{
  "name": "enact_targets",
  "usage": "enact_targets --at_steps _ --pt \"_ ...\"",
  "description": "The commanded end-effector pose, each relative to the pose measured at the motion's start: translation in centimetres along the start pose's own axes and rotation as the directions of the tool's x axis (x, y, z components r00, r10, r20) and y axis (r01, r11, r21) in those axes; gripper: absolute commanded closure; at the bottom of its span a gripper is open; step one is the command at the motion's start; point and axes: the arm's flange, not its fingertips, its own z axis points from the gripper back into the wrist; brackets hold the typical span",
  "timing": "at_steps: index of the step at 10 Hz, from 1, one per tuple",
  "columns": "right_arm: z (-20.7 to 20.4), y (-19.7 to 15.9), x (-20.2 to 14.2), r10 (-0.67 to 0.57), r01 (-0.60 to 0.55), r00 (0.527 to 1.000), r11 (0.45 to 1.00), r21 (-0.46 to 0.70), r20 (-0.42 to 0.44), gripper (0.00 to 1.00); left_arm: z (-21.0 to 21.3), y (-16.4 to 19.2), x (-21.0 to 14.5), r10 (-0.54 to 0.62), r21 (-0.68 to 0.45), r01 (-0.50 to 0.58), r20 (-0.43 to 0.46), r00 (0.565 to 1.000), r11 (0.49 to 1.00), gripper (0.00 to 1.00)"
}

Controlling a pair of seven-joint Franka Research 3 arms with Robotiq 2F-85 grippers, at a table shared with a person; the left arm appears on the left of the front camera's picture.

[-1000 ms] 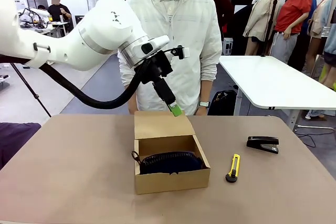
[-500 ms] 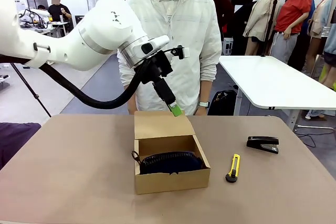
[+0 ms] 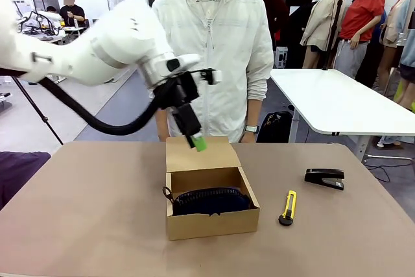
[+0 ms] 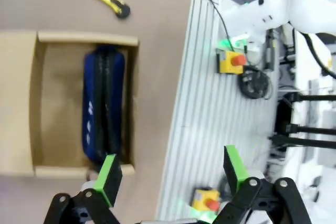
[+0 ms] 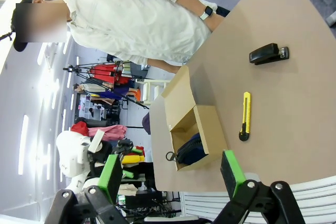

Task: Pack the items into the box.
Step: Pick up the item specified by the human and place it in the Mailer Box.

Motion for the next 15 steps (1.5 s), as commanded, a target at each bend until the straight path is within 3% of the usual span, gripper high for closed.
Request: enact_targets --at_steps 1,2,3,4,5,6,7,8,9,10,11,12,15 --pt "0.0 0.1 0.2 0.018 -0.018 1.000 1.000 0.023 0.005 0.00 2.7 -6.2 -7.5 0.172 -0.017 -0.172 0.131 0.976 0.985 0.00" --pt "0.0 0.1 0.2 0.018 -0.018 1.000 1.000 0.023 0.005 0.00 3.9 -8.5 -11.2 0.270 -0.007 -0.275 0.211 0.940 0.961 0.00" --pt "0.0 0.1 0.2 0.018 -0.018 1.000 1.000 0.023 0.005 0.00 5.8 -11.2 -15.7 0.386 0.003 -0.416 0.373 0.844 0.909 0.00" --pt "0.0 0.1 0.2 0.018 -0.018 1.000 1.000 0.023 0.005 0.00 6.8 -13.3 -19.9 0.457 -0.045 -0.503 0.494 0.740 0.863 0.00" --pt "0.0 0.1 0.2 0.018 -0.018 1.000 1.000 0.023 0.005 0.00 7.6 -14.9 -24.3 0.519 -0.077 -0.618 0.629 0.578 0.782 0.00" --pt "0.0 0.1 0.2 0.018 -0.018 1.000 1.000 0.023 0.005 0.00 8.5 -15.6 -28.6 0.520 -0.148 -0.618 0.706 0.481 0.772 0.00" --pt "0.0 0.1 0.2 0.018 -0.018 1.000 1.000 0.023 0.005 0.00 9.8 -15.1 -32.8 0.594 -0.264 -0.660 0.727 0.343 0.704 0.00" --pt "0.0 0.1 0.2 0.018 -0.018 1.000 1.000 0.023 0.005 0.00 10.8 -14.0 -36.2 0.612 -0.365 -0.595 0.738 0.283 0.716 0.00" --pt "0.0 0.1 0.2 0.018 -0.018 1.000 1.000 0.023 0.005 0.00 11.5 -12.7 -39.5 0.639 -0.441 -0.597 0.752 0.163 0.671 0.00" --pt "0.0 0.1 0.2 0.018 -0.018 1.000 1.000 0.023 0.005 0.00 11.3 -11.4 -42.6 0.631 -0.503 -0.533 0.772 0.076 0.680 0.00" --pt "0.0 0.1 0.2 0.018 -0.018 1.000 1.000 0.023 0.005 0.00 10.1 -10.0 -44.6 0.589 -0.505 -0.439 0.804 0.073 0.743 0.00" --pt "0.0 0.1 0.2 0.018 -0.018 1.000 1.000 0.023 0.005 0.00 15.1 -13.4 -41.1 0.650 -0.451 -0.611 0.746 0.142 0.651 0.00" --pt "0.0 0.1 0.2 0.018 -0.018 1.000 1.000 0.023 0.005 0.00 15.1 -13.4 -41.1 0.650 -0.451 -0.611 0.746 0.142 0.651 0.00"
